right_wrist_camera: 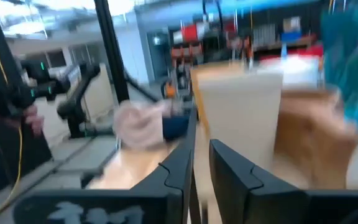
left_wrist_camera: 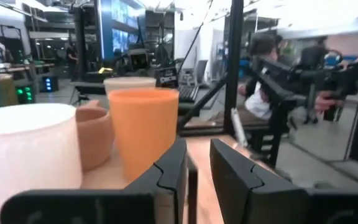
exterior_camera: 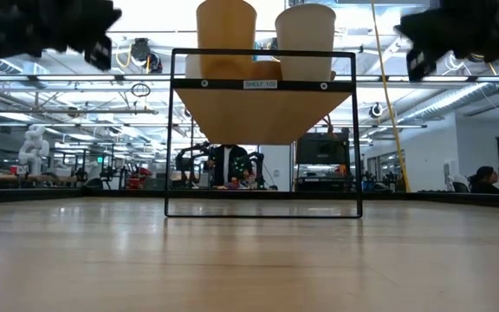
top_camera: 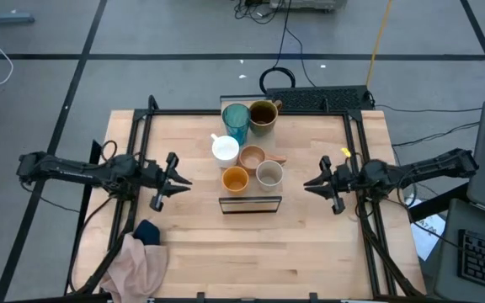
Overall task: Stack small to large cups/mugs on shelf
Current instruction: Return to Home Position
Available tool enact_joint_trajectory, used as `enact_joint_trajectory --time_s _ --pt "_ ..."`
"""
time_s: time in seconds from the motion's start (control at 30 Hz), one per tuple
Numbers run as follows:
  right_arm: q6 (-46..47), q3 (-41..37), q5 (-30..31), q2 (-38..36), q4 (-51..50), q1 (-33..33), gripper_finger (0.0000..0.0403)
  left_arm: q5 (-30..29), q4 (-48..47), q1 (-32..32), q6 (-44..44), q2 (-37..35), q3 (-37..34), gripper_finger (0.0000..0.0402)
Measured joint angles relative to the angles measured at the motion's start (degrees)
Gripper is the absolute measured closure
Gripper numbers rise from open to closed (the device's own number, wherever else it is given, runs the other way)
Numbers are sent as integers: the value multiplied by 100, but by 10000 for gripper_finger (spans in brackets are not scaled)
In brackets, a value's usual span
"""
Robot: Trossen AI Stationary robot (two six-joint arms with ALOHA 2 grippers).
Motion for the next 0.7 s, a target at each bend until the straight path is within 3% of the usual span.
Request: enact_joint_trajectory --time_s 0.2,0.33,0.5,0.7 --pt "-395 -427 8 -24 53 -95 353 121 282 167 614 -37 -322 330" --pt "-411 -646 -50 -25 52 -229 353 770 339 327 509 -35 -503 330" --pt "-364 -1011 -159 -39 579 -364 353 1302 1145 556 265 -35 -819 330" --pt "-500 -1024 -163 -36 386 -539 353 1392 720 769 454 -19 -838 330"
